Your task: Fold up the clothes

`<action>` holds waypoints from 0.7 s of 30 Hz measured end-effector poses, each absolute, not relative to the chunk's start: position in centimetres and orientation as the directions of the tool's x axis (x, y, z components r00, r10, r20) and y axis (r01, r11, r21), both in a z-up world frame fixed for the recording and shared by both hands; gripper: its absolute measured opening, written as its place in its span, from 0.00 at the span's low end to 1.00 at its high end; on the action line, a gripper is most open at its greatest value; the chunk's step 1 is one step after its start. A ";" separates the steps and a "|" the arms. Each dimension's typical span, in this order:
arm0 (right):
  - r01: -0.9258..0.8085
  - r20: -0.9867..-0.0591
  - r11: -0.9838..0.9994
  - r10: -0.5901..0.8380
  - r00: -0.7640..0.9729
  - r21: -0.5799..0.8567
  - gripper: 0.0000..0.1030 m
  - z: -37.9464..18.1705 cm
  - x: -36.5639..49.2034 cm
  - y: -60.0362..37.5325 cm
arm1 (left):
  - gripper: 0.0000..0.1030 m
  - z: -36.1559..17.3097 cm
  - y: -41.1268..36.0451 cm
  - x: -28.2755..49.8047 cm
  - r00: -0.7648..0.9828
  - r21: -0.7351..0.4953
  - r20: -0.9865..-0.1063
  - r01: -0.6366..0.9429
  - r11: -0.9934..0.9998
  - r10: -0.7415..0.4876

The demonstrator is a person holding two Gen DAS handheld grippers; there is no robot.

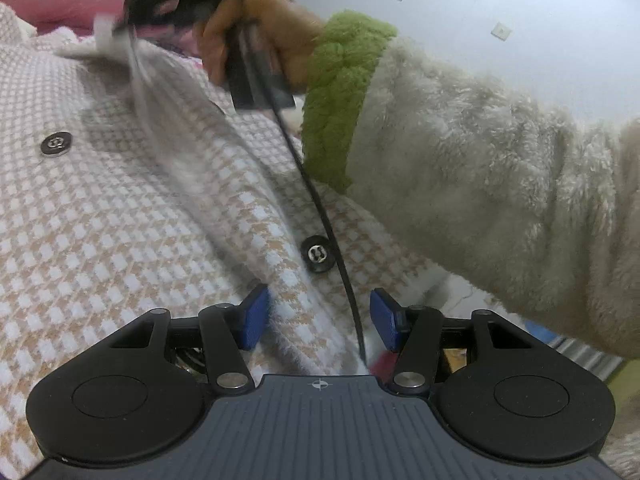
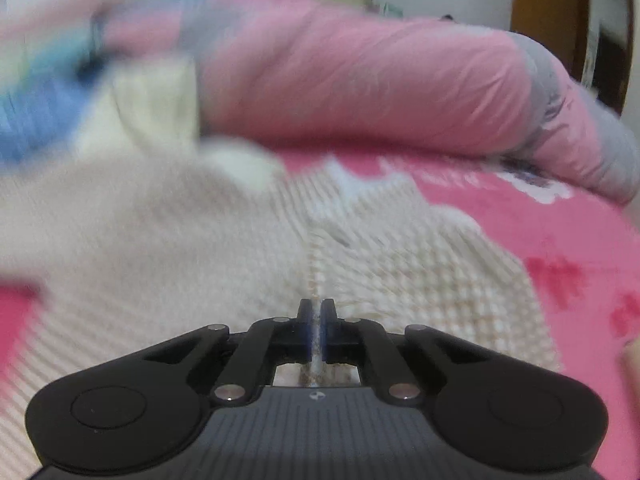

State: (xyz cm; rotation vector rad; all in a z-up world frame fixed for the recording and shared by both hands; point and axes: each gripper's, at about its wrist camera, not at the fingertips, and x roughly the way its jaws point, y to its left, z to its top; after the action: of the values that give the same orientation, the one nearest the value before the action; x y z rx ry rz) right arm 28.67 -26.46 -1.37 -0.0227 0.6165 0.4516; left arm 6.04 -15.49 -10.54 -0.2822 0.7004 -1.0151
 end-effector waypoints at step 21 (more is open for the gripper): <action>-0.350 -0.495 0.879 0.473 0.729 0.325 0.36 3.8 16.2 -37.4 | 0.53 -10.1 -12.8 4.3 0.326 -0.520 -0.452 0.660 0.543 -0.830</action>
State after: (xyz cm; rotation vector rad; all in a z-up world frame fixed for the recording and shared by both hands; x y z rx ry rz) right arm 16.18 -37.36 3.85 0.2160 0.6017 0.4572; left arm 4.32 -12.83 -10.13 -0.2600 0.7505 -0.9903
